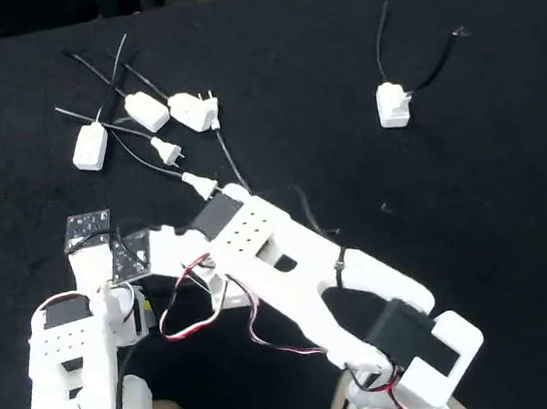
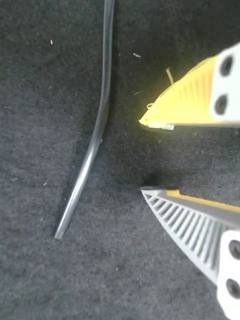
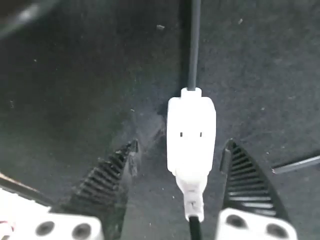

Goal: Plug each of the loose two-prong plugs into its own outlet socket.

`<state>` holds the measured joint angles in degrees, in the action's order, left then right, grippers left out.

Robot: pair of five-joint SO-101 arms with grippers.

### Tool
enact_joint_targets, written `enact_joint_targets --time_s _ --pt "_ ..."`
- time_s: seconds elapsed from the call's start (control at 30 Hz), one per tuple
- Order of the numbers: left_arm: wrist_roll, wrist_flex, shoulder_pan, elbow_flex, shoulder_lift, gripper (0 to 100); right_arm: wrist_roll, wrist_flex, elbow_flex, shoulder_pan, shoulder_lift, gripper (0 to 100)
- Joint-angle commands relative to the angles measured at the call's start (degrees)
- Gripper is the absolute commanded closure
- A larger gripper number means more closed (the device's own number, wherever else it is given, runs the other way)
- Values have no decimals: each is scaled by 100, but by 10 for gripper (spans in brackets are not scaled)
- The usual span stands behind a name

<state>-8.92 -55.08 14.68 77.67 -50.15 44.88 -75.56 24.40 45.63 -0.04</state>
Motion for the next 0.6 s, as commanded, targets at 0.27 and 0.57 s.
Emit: enact_joint_targets --time_s 0.27,0.57 --pt "-26 70 -4 -13 -88 798 -35 1380 673 -185 -13 754" --pt "-26 70 -4 -13 -88 798 220 1495 796 -624 66 755"
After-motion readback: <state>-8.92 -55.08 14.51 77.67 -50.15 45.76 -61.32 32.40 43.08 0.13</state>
